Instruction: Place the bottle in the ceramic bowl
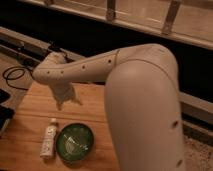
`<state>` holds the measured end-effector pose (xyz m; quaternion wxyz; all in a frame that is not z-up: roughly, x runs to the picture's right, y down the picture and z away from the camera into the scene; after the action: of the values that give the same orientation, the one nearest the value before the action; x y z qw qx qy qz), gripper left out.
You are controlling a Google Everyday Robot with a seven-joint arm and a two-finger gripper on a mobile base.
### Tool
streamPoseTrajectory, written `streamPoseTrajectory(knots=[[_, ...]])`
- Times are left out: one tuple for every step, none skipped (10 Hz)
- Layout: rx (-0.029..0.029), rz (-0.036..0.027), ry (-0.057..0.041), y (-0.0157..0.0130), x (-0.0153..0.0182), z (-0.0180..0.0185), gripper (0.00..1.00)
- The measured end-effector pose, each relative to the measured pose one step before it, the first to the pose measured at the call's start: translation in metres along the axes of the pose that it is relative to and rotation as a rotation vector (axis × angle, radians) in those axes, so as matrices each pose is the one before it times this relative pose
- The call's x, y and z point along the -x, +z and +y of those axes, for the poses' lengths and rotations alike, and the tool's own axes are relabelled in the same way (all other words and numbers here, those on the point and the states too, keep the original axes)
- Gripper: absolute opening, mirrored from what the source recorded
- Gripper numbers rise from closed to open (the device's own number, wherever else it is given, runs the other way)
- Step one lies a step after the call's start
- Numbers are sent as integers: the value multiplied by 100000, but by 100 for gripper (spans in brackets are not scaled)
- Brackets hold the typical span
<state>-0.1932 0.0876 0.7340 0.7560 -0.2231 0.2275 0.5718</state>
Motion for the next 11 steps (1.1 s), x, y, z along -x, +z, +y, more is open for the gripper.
streamPoseTrajectory(knots=[[-938,1661,-2515,1026,335,934,65],[-1562,2730,-3268,1576,299,1110,65],[-1450,2112,-1843,921,54,714,65],[-744,1806,-1320,317,-337,724,65],[-116,2149,-1098,102,-657,788,65],[3577,3350,-351,-210,-1293,1147,65],[1394,1328,275,-17,-441,247,65],[489,439,272,36,-101,-133,65],[43,-22,-202,-24,-21,74,65],[-38,18,-202,12,-18,94,65],[-741,161,-1842,160,92,284,65]])
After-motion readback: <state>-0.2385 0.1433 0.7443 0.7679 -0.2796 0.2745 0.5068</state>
